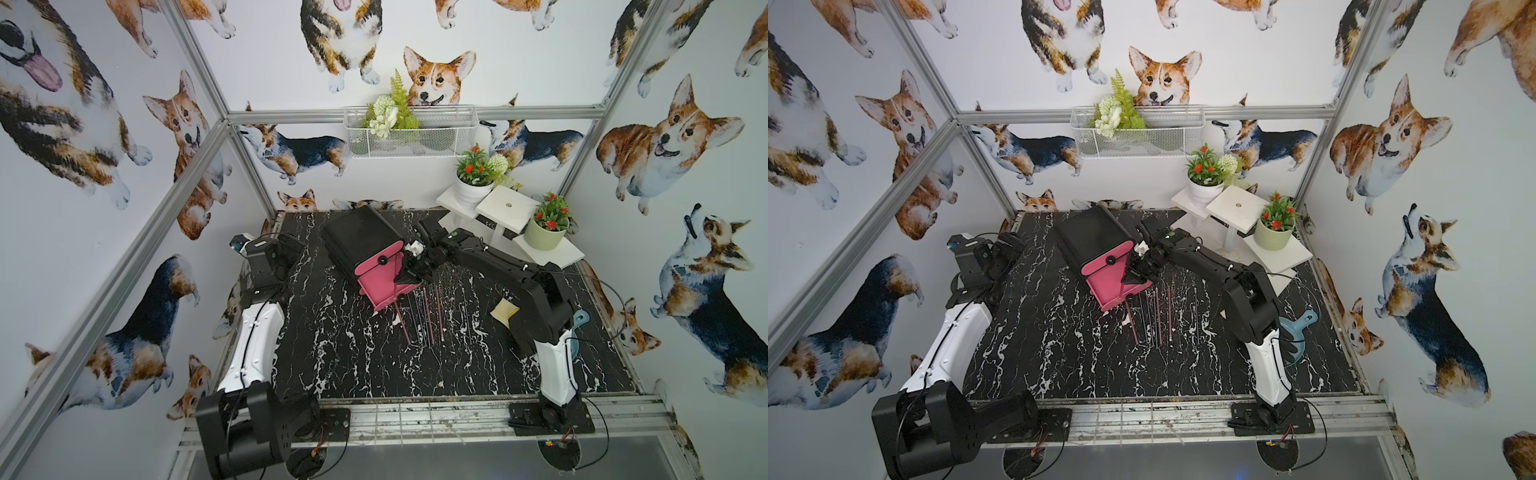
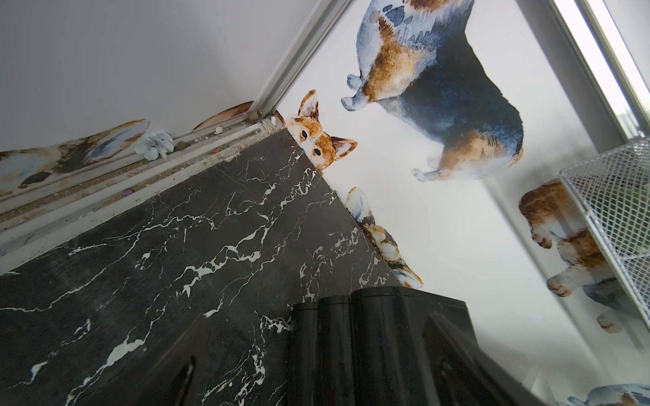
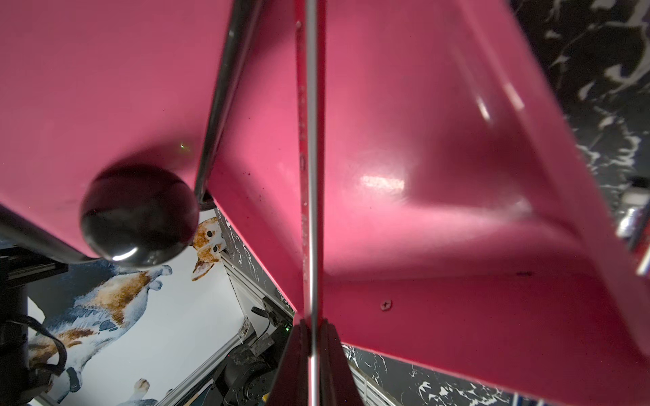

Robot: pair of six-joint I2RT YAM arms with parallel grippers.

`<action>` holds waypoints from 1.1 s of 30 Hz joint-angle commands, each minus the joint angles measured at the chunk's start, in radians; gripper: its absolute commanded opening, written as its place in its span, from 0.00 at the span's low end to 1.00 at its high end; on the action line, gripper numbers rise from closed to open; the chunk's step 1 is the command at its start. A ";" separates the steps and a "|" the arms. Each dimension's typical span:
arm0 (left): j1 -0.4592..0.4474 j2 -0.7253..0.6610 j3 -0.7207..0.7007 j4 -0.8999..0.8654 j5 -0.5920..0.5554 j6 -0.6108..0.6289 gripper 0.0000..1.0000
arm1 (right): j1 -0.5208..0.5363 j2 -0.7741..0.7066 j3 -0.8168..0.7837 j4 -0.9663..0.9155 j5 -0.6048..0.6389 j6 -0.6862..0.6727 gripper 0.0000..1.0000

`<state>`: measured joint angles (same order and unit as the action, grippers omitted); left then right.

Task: Please place the pencils in the drawer according to their color
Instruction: Place the pencil in the drawer.

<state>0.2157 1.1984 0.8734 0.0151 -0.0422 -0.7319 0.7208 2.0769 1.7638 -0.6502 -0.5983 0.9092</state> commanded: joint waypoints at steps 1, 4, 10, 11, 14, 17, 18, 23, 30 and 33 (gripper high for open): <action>0.001 0.000 0.004 0.017 0.002 0.011 1.00 | 0.007 0.010 0.017 0.020 0.014 -0.007 0.00; 0.001 0.001 0.003 0.018 0.004 0.009 1.00 | 0.009 0.017 0.017 0.031 0.022 0.000 0.00; 0.001 0.000 0.004 0.018 0.005 0.010 1.00 | 0.016 0.029 0.035 0.052 0.044 0.007 0.10; 0.001 0.000 0.003 0.018 0.005 0.009 1.00 | 0.016 0.033 0.036 0.061 0.043 0.012 0.11; 0.001 0.003 0.003 0.018 0.008 0.008 1.00 | 0.017 0.043 0.050 0.085 0.038 0.031 0.12; 0.001 0.000 0.004 0.018 0.007 0.009 1.00 | 0.023 0.054 0.073 0.088 0.043 0.035 0.20; 0.001 0.000 0.004 0.016 0.007 0.011 1.00 | 0.025 0.057 0.078 0.088 0.043 0.034 0.22; 0.001 0.000 0.002 0.016 0.005 0.010 1.00 | 0.029 0.059 0.074 0.094 0.041 0.032 0.31; 0.001 -0.003 0.003 0.014 0.003 0.011 1.00 | 0.037 0.021 0.065 0.065 0.065 -0.001 0.29; 0.001 -0.005 0.003 0.012 0.000 0.012 1.00 | 0.041 -0.037 0.029 0.024 0.123 -0.049 0.28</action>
<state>0.2157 1.1988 0.8734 0.0151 -0.0418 -0.7315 0.7555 2.1014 1.8214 -0.5999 -0.5392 0.9287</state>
